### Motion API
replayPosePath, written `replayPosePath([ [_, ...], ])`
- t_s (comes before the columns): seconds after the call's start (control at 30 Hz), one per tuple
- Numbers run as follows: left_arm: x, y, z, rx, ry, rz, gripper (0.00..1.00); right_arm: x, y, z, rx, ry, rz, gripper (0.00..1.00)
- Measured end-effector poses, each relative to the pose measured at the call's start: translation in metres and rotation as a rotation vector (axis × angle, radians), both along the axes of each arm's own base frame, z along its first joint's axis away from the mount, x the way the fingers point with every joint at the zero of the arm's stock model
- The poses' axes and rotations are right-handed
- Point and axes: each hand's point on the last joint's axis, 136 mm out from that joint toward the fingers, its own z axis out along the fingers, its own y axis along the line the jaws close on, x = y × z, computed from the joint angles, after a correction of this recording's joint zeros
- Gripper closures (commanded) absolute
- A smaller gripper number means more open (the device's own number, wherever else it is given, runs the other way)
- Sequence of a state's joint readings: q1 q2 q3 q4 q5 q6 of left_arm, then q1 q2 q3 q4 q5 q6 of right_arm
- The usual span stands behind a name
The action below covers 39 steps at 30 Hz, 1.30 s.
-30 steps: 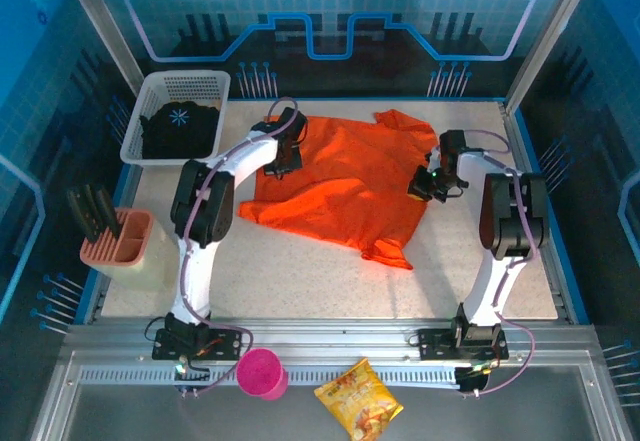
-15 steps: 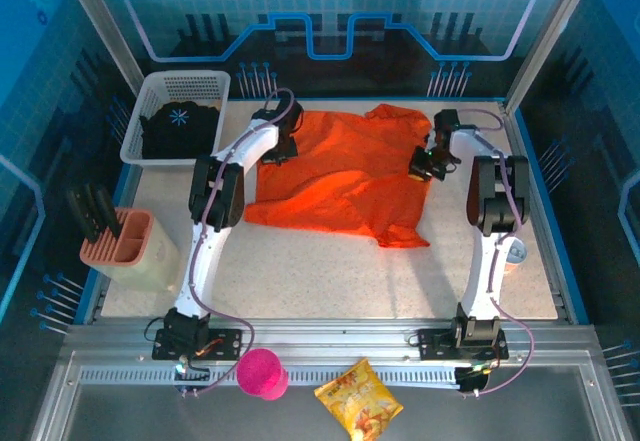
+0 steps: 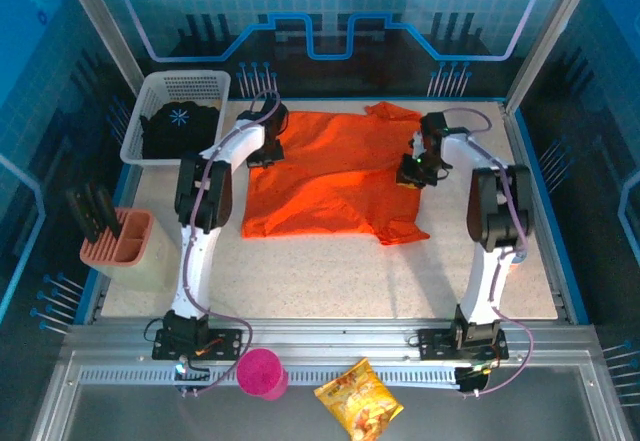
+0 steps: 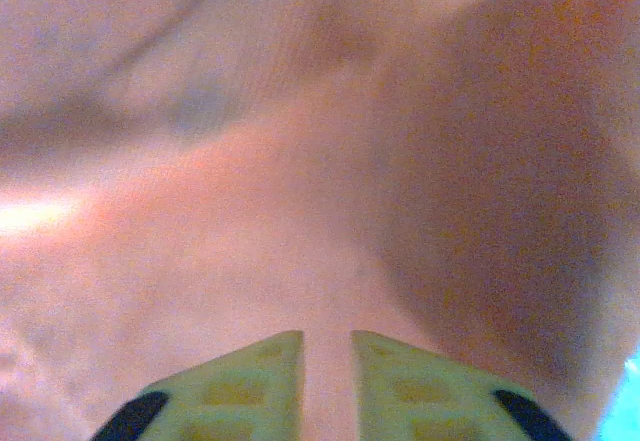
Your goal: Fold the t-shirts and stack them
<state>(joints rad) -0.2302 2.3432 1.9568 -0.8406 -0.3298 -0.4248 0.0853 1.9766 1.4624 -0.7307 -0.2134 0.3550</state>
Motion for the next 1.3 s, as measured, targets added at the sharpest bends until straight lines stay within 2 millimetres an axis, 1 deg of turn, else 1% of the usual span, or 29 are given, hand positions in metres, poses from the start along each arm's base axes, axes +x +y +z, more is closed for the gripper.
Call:
replayPosePath([
  [0.07,-0.013,-0.003,0.017,0.009,-0.011,-0.021,1.00,-0.019,-0.005,0.020,0.002,-0.036,-0.008,0.63],
  [0.1,-0.017,-0.008,0.030,0.011,-0.030,-0.035,1.00,-0.026,-0.008,0.030,0.001,-0.058,-0.015,0.60],
  [0.13,-0.021,-0.015,0.045,0.011,-0.056,-0.054,1.00,-0.033,-0.012,0.040,0.002,-0.081,-0.026,0.57],
  [0.2,-0.026,-0.034,0.075,0.006,-0.115,-0.094,0.94,-0.039,-0.021,0.050,0.001,-0.109,-0.050,0.55],
  [0.23,-0.029,-0.048,0.091,-0.004,-0.148,-0.127,0.90,-0.042,-0.027,0.051,-0.003,-0.114,-0.067,0.55],
  [0.27,-0.033,-0.061,0.103,-0.012,-0.171,-0.156,0.87,-0.044,-0.032,0.050,-0.004,-0.115,-0.080,0.51],
  [0.3,-0.038,-0.077,0.115,-0.023,-0.196,-0.192,0.84,-0.047,-0.036,0.045,-0.004,-0.107,-0.094,0.50],
  [0.33,-0.044,-0.093,0.123,-0.031,-0.213,-0.228,0.84,-0.051,-0.039,0.037,-0.003,-0.092,-0.103,0.49],
  [0.37,-0.048,-0.105,0.126,-0.037,-0.221,-0.255,0.84,-0.056,-0.039,0.029,0.000,-0.074,-0.112,0.48],
  [0.4,-0.054,-0.119,0.126,-0.043,-0.222,-0.284,0.88,-0.064,-0.038,0.019,0.008,-0.050,-0.116,0.48],
  [0.43,-0.060,-0.129,0.123,-0.045,-0.215,-0.309,0.91,-0.073,-0.036,0.008,0.017,-0.020,-0.119,0.48],
  [0.5,-0.069,-0.139,0.106,-0.042,-0.177,-0.321,0.95,-0.087,-0.033,-0.007,0.036,0.024,-0.128,0.50],
  [0.57,-0.073,-0.136,0.084,-0.026,-0.130,-0.309,0.97,-0.097,-0.029,-0.019,0.055,0.054,-0.135,0.57],
  [0.6,-0.075,-0.131,0.068,-0.010,-0.098,-0.299,0.98,-0.099,-0.027,-0.023,0.067,0.064,-0.140,0.63],
  [0.67,-0.079,-0.123,0.042,0.012,-0.041,-0.274,1.00,-0.096,-0.023,-0.028,0.083,0.065,-0.145,0.79],
  [0.7,-0.082,-0.118,0.029,0.023,-0.012,-0.267,1.00,-0.092,-0.021,-0.029,0.093,0.058,-0.145,0.92],
  [0.73,-0.086,-0.114,0.017,0.033,0.016,-0.257,1.00,-0.090,-0.018,-0.030,0.100,0.050,-0.144,1.00],
  [0.8,-0.094,-0.107,0.002,0.047,0.056,-0.243,1.00,-0.088,-0.014,-0.029,0.100,0.045,-0.137,1.00],
  [0.9,-0.104,-0.102,-0.010,0.057,0.084,-0.236,1.00,-0.083,-0.008,-0.022,0.043,0.033,-0.102,1.00],
  [0.97,-0.107,-0.100,-0.015,0.061,0.092,-0.236,1.00,-0.077,-0.002,-0.010,-0.048,0.011,-0.057,1.00],
  [1.03,-0.107,-0.100,-0.016,0.059,0.088,-0.237,1.00,-0.068,0.008,0.010,-0.172,-0.034,0.002,1.00],
  [1.07,-0.106,-0.100,-0.016,0.057,0.084,-0.237,1.00,-0.064,0.016,0.021,-0.227,-0.061,0.034,1.00],
  [1.13,-0.105,-0.101,-0.016,0.052,0.081,-0.237,1.00,-0.053,0.040,0.046,-0.328,-0.132,0.109,1.00],
  [1.2,-0.105,-0.102,-0.016,0.050,0.078,-0.237,1.00,-0.046,0.066,0.058,-0.399,-0.178,0.174,0.99],
  [1.23,-0.105,-0.103,-0.016,0.046,0.078,-0.238,1.00,-0.044,0.080,0.056,-0.431,-0.183,0.208,0.91],
  [1.27,-0.105,-0.103,-0.017,0.043,0.078,-0.239,1.00,-0.044,0.088,0.052,-0.455,-0.178,0.231,0.86],
  [1.3,-0.105,-0.103,-0.017,0.042,0.078,-0.239,1.00,-0.044,0.097,0.043,-0.482,-0.162,0.257,0.80],
])
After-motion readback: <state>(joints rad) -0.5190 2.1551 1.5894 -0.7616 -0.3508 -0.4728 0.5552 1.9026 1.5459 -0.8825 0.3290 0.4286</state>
